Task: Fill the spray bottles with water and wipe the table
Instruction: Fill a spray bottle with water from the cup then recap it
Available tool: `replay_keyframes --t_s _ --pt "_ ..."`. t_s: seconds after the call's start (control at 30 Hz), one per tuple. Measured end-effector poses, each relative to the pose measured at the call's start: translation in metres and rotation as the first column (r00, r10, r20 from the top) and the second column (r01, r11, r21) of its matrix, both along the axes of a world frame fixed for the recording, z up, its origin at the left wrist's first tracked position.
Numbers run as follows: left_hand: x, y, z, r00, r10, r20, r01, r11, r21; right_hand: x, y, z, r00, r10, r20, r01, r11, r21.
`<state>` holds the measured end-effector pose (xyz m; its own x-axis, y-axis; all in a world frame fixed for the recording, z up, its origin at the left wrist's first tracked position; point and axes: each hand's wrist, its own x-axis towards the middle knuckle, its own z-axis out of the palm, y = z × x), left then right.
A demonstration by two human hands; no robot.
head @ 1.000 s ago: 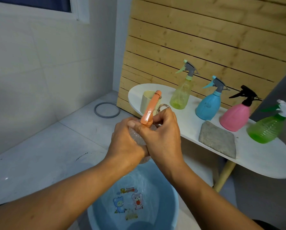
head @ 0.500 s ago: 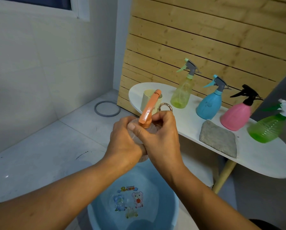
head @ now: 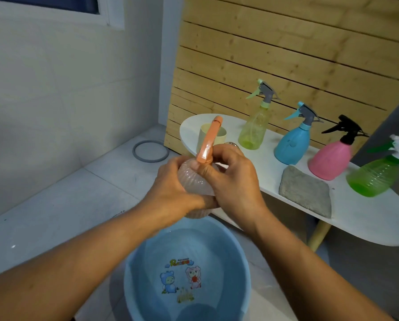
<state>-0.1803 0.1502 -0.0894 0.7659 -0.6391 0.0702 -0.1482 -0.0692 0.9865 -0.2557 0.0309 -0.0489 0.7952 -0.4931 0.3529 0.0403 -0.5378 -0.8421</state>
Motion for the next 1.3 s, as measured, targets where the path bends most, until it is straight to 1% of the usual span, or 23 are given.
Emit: replay_keyframes --t_s 0.07,0.13,0.2,0.23,0.27,0.3,0.4,0.47,0.53,0.63,0.73,0.83,0.93,1.0,1.07,1.13,1.17,1.23,1.3 --pt "0.014 0.010 0.008 0.970 -0.224 -0.094 0.225 0.974 0.004 -0.002 -0.013 0.011 0.994 0.104 -0.013 -0.104 0.994 0.018" --pt "0.028 0.020 0.012 0.897 -0.423 -0.133 0.433 0.900 0.059 -0.004 -0.023 0.018 0.973 0.232 -0.011 -0.231 0.972 0.041" --pt "0.036 0.026 0.012 0.827 -0.538 -0.162 0.555 0.827 0.088 -0.005 -0.027 0.023 0.940 0.340 0.013 -0.339 0.936 0.095" --pt "0.037 0.028 0.012 0.809 -0.564 -0.165 0.581 0.810 0.077 -0.006 -0.027 0.024 0.924 0.382 0.031 -0.382 0.915 0.128" --pt "0.036 0.028 0.010 0.810 -0.566 -0.153 0.580 0.813 0.060 -0.005 -0.027 0.023 0.911 0.410 0.044 -0.411 0.898 0.154" --pt "0.033 0.026 0.008 0.831 -0.542 -0.124 0.550 0.834 0.044 -0.005 -0.026 0.022 0.908 0.416 0.048 -0.418 0.893 0.163" --pt "0.024 0.016 0.001 0.939 -0.343 -0.011 0.343 0.939 0.031 -0.004 -0.024 0.018 0.938 0.344 0.038 -0.346 0.929 0.130" --pt "0.017 0.009 -0.004 0.974 -0.224 0.045 0.222 0.974 0.038 -0.004 -0.019 0.015 0.961 0.276 0.004 -0.276 0.960 0.056" --pt "0.011 0.004 -0.006 0.989 -0.125 0.085 0.122 0.992 0.044 -0.005 -0.014 0.013 0.979 0.204 -0.007 -0.204 0.979 -0.019" --pt "0.004 0.000 -0.003 0.989 0.007 0.145 -0.010 1.000 0.019 -0.009 -0.009 0.018 0.993 0.113 0.032 -0.111 0.992 -0.052" --pt "0.001 -0.004 0.006 0.983 0.072 0.171 -0.072 0.997 -0.008 -0.015 -0.019 0.044 0.994 0.111 -0.006 -0.111 0.989 -0.102" --pt "0.002 -0.008 0.019 0.969 0.121 0.215 -0.129 0.991 0.023 -0.014 -0.033 0.091 0.986 0.145 -0.086 -0.159 0.969 -0.187" --pt "0.012 -0.022 0.044 0.965 0.125 0.231 -0.130 0.992 0.007 0.003 -0.045 0.144 0.970 0.072 -0.232 -0.152 0.925 -0.349" --pt "0.023 -0.036 0.070 0.970 0.057 0.236 -0.053 0.998 -0.022 0.016 -0.052 0.175 0.964 -0.015 -0.264 -0.109 0.888 -0.447" --pt "0.045 -0.055 0.098 0.968 -0.051 0.247 0.069 0.995 -0.065 0.030 -0.062 0.207 0.969 -0.075 -0.237 -0.053 0.869 -0.492" --pt "0.069 -0.072 0.125 0.956 -0.133 0.263 0.159 0.984 -0.082 0.046 -0.075 0.233 0.972 -0.122 -0.200 0.006 0.866 -0.500" --pt "0.081 -0.081 0.138 0.948 -0.157 0.277 0.183 0.981 -0.070 0.055 -0.083 0.245 0.974 -0.142 -0.179 0.034 0.865 -0.501" --pt "0.106 -0.094 0.158 0.938 -0.160 0.309 0.177 0.984 -0.027 0.073 -0.099 0.262 0.978 -0.160 -0.133 0.074 0.865 -0.497" --pt "0.135 -0.112 0.169 0.925 -0.179 0.336 0.183 0.983 0.018 0.094 -0.117 0.271 0.978 -0.178 -0.105 0.105 0.866 -0.489"
